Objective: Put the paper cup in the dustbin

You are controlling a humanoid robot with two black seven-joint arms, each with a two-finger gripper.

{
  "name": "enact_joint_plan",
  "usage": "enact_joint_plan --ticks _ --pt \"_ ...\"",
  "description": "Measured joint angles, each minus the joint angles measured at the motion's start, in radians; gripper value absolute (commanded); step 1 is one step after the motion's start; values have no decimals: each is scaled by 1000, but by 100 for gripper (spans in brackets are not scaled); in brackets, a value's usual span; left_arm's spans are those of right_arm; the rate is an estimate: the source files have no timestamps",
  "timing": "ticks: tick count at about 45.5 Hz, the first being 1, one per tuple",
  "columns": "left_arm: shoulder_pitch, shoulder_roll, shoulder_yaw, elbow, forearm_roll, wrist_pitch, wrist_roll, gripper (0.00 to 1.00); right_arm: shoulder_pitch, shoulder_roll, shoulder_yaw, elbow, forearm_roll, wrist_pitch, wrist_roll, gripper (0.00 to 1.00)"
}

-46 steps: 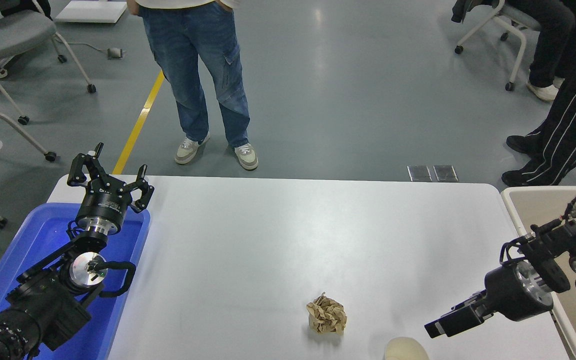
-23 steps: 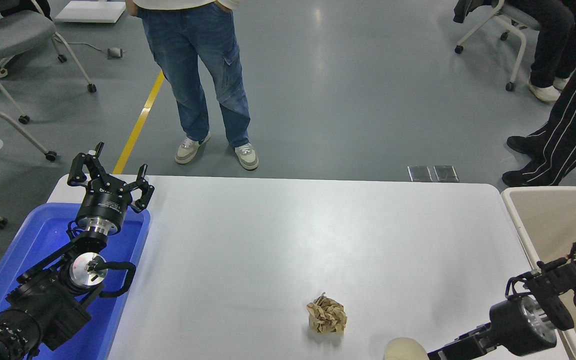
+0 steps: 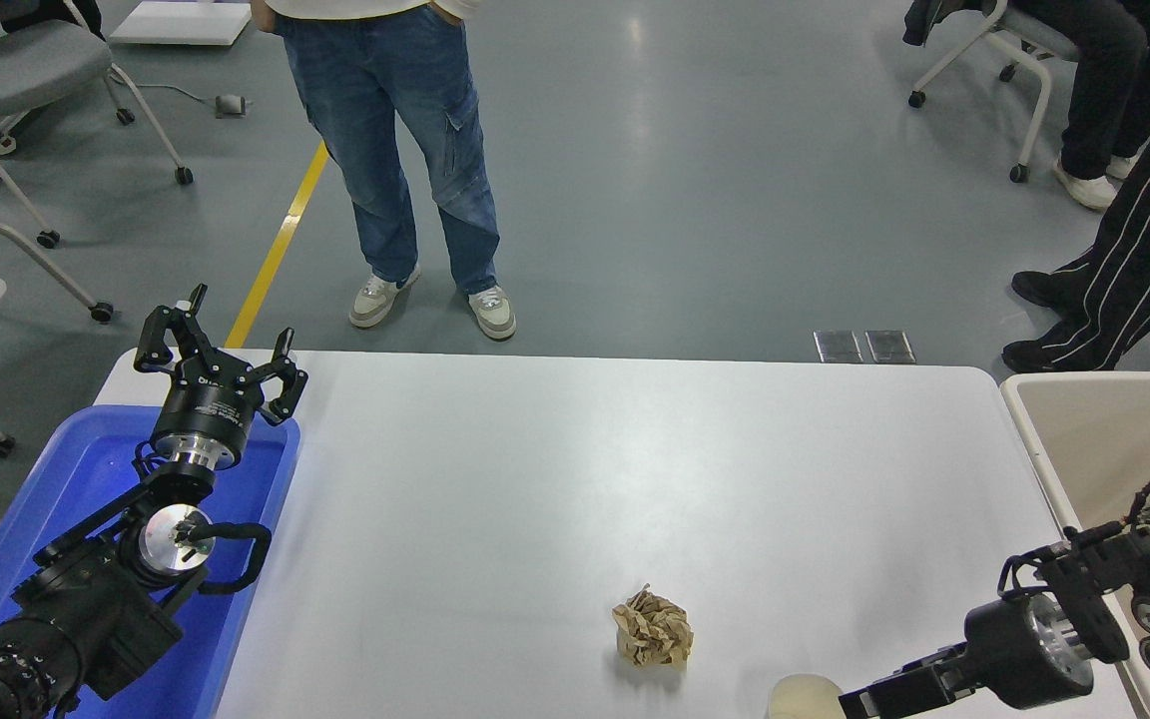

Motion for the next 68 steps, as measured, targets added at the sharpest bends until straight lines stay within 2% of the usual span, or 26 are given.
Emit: enact_joint_plan --ticks 2,12,13,14,17,18,40,52,68 --pt "0 0 0 0 0 0 0 100 -9 10 1 -9 3 -1 0 96" --pt "0 0 0 0 0 0 0 100 -81 75 1 -89 9 -63 0 68" --pt "0 0 0 0 0 0 0 100 -86 79 0 -95 9 -69 0 62" --pt "0 0 0 0 0 0 0 100 -91 84 0 -101 8 -75 1 52" --pt "0 0 0 0 0 0 0 100 -106 98 -3 -117 5 -92 3 10" --pt "0 0 0 0 0 0 0 100 -109 101 -4 -122 4 -96 3 0" --pt "0 0 0 0 0 0 0 100 -86 121 -53 -159 -8 -128 13 0" --pt "0 0 0 0 0 0 0 100 -54 100 -56 -157 -9 -130 52 0" --pt "0 0 0 0 0 0 0 100 73 -13 -9 -64 -5 -122 117 0"
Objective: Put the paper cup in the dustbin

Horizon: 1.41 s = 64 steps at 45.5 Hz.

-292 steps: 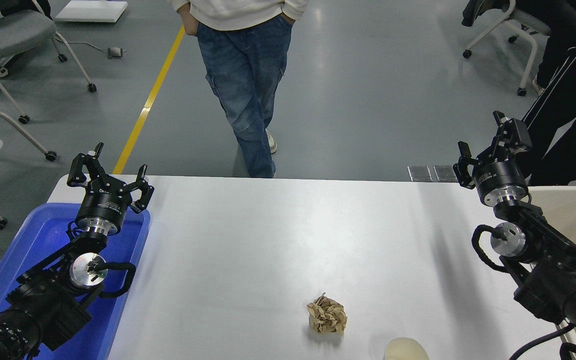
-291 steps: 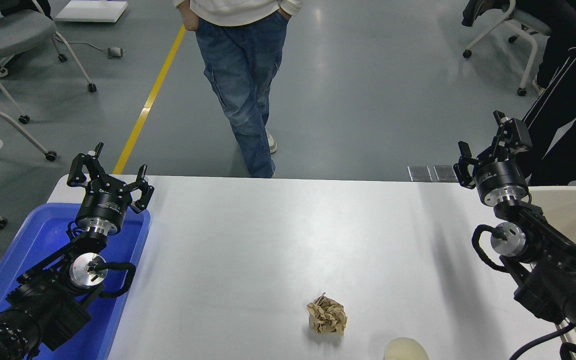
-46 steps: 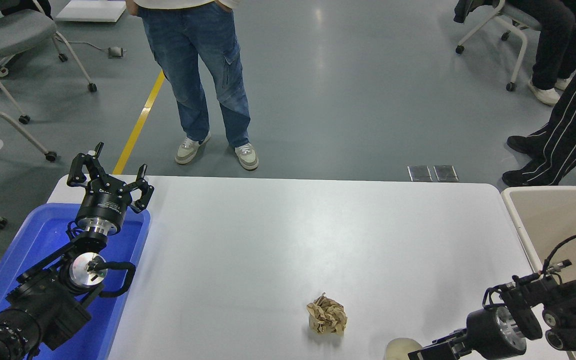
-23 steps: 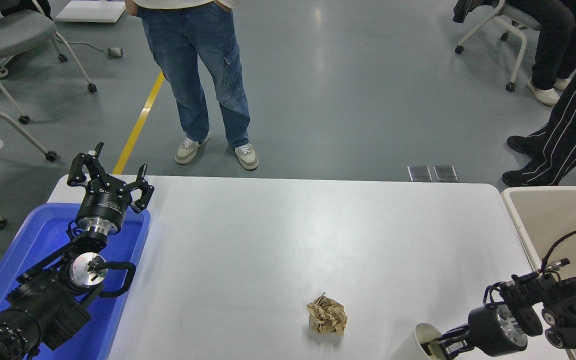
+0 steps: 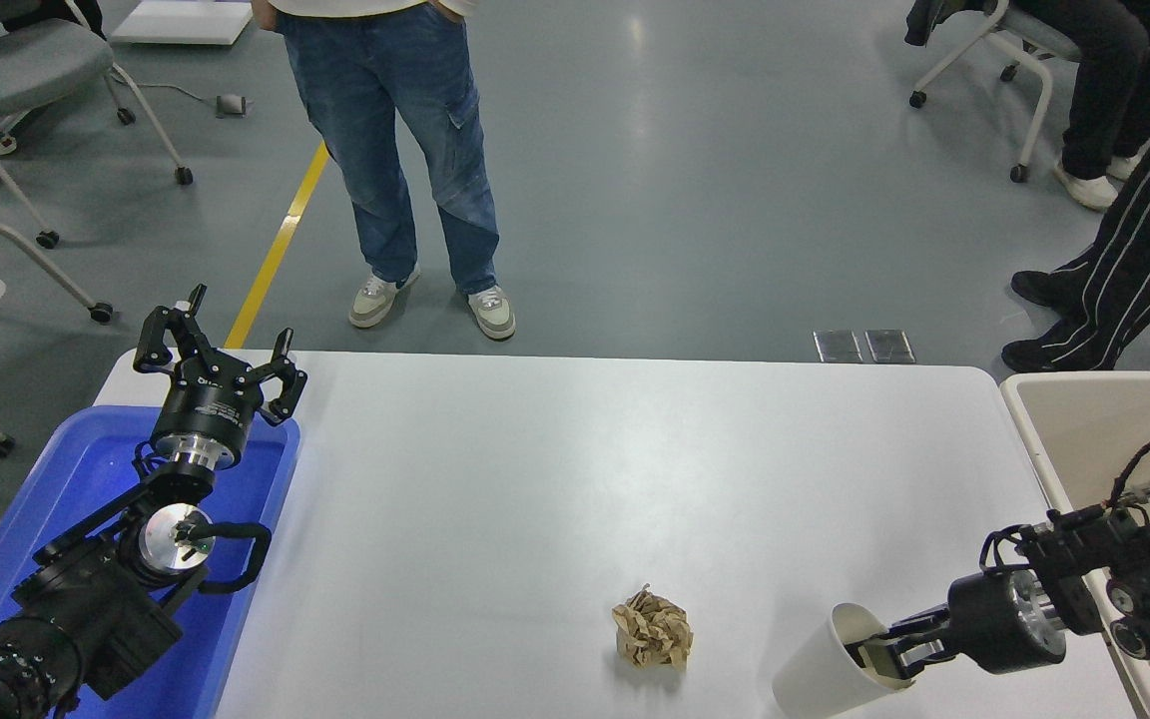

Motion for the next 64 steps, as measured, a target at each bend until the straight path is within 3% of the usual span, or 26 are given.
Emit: enact_joint_plan --ticks 24,42,53,64 --pt "0 0 0 0 0 0 0 100 262 -235 304 88 116 254 15 0" --pt "0 0 0 0 0 0 0 100 299 -277 387 12 180 335 15 0" --pt "1 0 0 0 0 0 0 100 166 -203 397 -372 335 345 11 0" --pt "1 0 0 0 0 0 0 100 -90 -17 401 -1017 578 352 -7 0"
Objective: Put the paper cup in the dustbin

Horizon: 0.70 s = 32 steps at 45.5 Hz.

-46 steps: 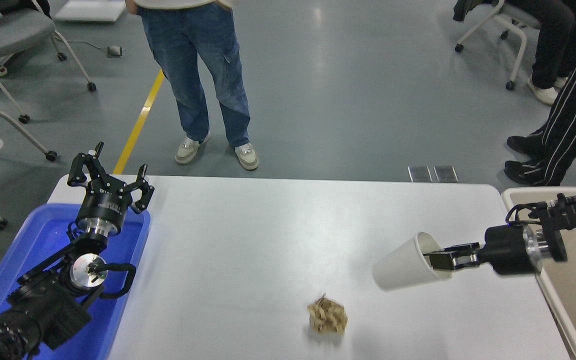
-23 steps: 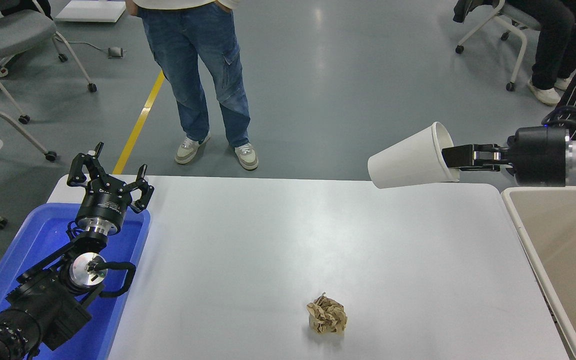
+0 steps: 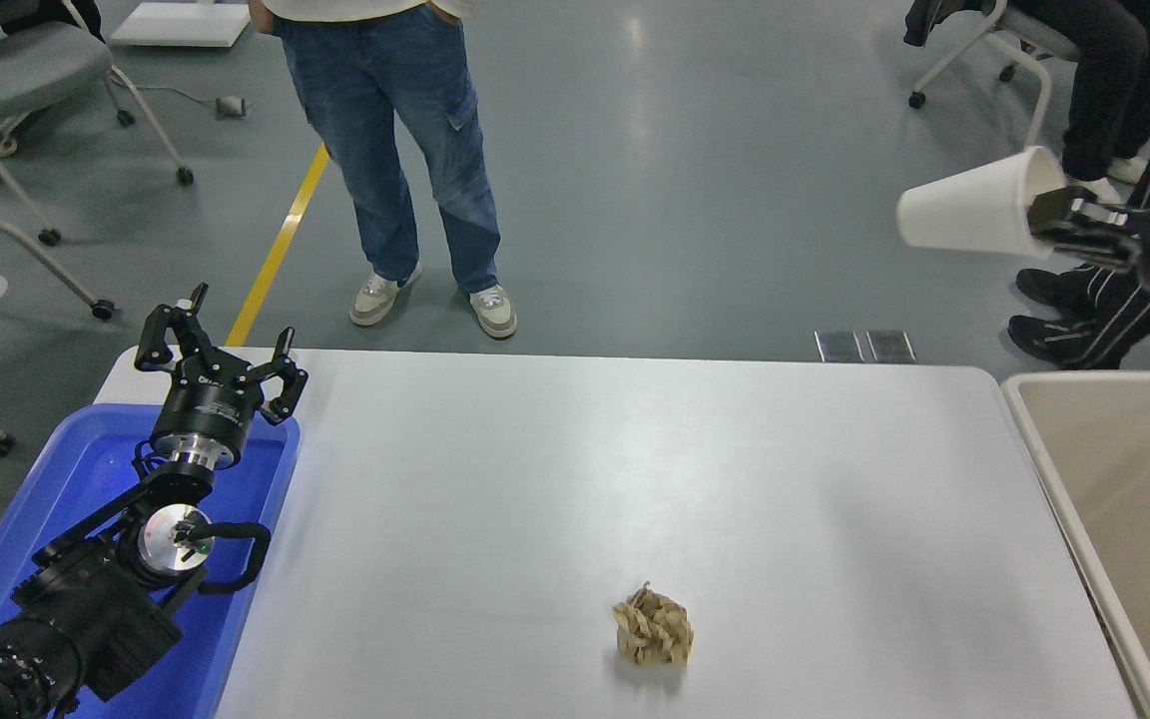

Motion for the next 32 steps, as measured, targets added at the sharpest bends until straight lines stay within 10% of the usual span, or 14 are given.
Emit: enact_joint_plan --ticks 32 --pt "0 0 0 0 0 0 0 100 -440 162 201 -448 174 -223 -598 0"
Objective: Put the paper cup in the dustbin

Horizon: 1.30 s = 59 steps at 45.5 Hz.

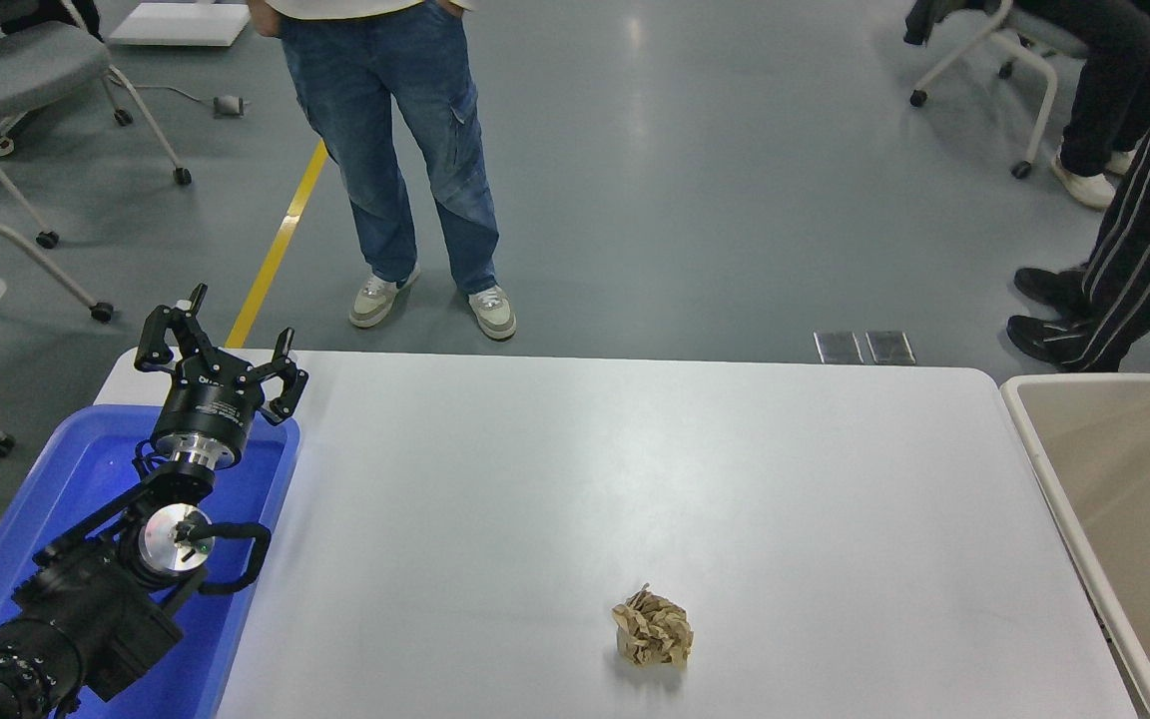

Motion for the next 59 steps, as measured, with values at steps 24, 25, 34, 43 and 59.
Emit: enact_joint_plan --ticks 24,25,34,43,59 --pt "0 0 0 0 0 0 0 100 -198 183 56 -10 8 -52 -100 0" --pt "0 0 0 0 0 0 0 100 -201 187 58 -10 8 -53 -100 0" --pt "0 0 0 0 0 0 0 100 -225 215 72 -10 9 -57 -105 0" --pt "0 0 0 0 0 -1 0 100 -234 226 77 -10 9 -65 -107 49" --pt "0 0 0 0 0 -1 0 100 -209 223 85 10 9 -141 -104 99"
